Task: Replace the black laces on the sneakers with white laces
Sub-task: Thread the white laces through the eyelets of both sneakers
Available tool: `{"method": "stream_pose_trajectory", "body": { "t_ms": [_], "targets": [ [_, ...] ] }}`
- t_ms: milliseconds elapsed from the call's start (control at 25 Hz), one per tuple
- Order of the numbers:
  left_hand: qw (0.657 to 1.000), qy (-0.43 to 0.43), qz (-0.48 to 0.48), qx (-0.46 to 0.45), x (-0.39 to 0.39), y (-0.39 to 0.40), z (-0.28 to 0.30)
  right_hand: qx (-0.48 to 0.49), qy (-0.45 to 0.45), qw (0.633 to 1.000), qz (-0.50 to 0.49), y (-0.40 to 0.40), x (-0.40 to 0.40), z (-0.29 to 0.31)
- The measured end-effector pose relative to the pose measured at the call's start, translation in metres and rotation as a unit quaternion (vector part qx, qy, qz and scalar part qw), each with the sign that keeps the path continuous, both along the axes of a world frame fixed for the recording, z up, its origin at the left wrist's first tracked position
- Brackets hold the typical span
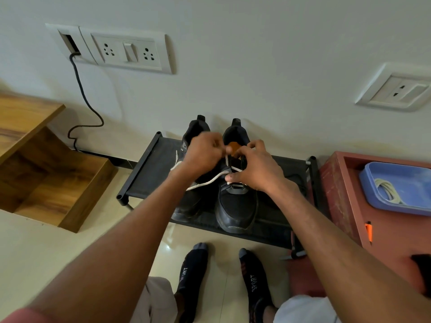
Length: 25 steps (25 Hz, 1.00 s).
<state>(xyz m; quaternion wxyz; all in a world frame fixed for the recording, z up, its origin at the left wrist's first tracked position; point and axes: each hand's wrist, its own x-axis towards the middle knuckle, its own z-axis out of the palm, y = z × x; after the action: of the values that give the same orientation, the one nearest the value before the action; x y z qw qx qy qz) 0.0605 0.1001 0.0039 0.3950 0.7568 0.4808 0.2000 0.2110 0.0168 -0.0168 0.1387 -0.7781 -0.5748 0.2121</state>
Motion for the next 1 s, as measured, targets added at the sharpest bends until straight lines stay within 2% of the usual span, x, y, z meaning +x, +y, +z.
{"method": "stream_pose_trajectory", "body": {
  "t_ms": [40,80,120,160,200,240,280,320,360,400,480,520,600,640,680,720,760,840,880,1000],
  "targets": [
    [0.99,-0.133,0.039,-0.033,-0.001,0.001,0.011,0.0,0.001,1.0,0.0,0.0,0.001,0.0],
    [0.951,-0.286,0.074,-0.095,-0.003,0.001,0.023,0.0,0.001,1.0,0.002,-0.001,0.001,0.001],
    [0.908,-0.384,0.087,-0.143,-0.006,0.003,0.03,-0.001,0.0,1.0,0.001,-0.001,0.0,0.001],
    [0.898,-0.405,0.092,-0.144,-0.008,0.006,0.032,0.0,0.0,1.0,-0.001,-0.001,0.0,0.001],
    [0.933,-0.334,0.089,-0.097,-0.009,0.009,0.03,0.001,0.002,1.0,-0.003,-0.002,0.0,0.001],
    [0.979,-0.19,0.07,-0.027,-0.012,0.011,0.022,0.001,0.004,1.0,-0.003,-0.002,-0.001,0.001],
    [0.999,-0.022,0.023,0.032,-0.013,0.01,0.012,0.002,0.005,1.0,-0.002,-0.002,-0.001,0.002],
    [0.991,0.109,-0.04,0.06,-0.013,0.008,0.002,0.003,0.005,1.0,-0.002,-0.002,-0.001,0.001],
    [0.977,0.185,-0.093,0.058,-0.012,0.005,-0.005,0.004,0.005,1.0,-0.004,-0.001,-0.001,0.001],
    [0.969,0.21,-0.12,0.051,-0.01,0.006,-0.01,0.003,0.004,1.0,-0.005,-0.001,-0.001,0.001],
    [0.977,0.173,-0.118,0.049,-0.011,0.006,-0.008,0.002,0.007,1.0,-0.007,-0.001,-0.002,0.001],
    [0.988,0.116,-0.097,0.04,-0.011,0.006,-0.002,0.002,0.007,1.0,-0.008,-0.001,-0.002,0.0],
    [0.994,-0.101,-0.026,-0.027,-0.012,0.005,0.012,0.001,0.009,1.0,-0.007,-0.002,0.0,0.001],
    [0.97,-0.227,0.021,-0.079,-0.013,0.005,0.017,0.001,0.01,1.0,-0.006,-0.001,0.0,0.002],
    [0.942,-0.308,0.058,-0.121,-0.013,0.006,0.02,0.0,0.01,1.0,-0.005,-0.001,0.0,0.003],
    [0.93,-0.334,0.078,-0.132,-0.011,0.007,0.019,-0.003,0.009,1.0,-0.002,-0.001,0.001,0.002],
    [0.944,-0.299,0.087,-0.109,-0.01,0.006,0.018,-0.006,0.009,1.0,0.001,-0.001,-0.001,0.001],
    [0.984,-0.154,0.084,-0.037,-0.007,0.006,0.008,-0.009,0.008,1.0,0.006,-0.001,-0.002,0.001],
    [0.991,-0.102,0.083,-0.016,-0.006,0.007,0.004,0.0,0.002,1.0,0.008,0.0,-0.002,0.002],
    [0.994,-0.057,0.089,0.037,-0.009,0.013,-0.002,0.094,-0.011,0.995,0.023,0.003,-0.006,0.009]
  ]
}}
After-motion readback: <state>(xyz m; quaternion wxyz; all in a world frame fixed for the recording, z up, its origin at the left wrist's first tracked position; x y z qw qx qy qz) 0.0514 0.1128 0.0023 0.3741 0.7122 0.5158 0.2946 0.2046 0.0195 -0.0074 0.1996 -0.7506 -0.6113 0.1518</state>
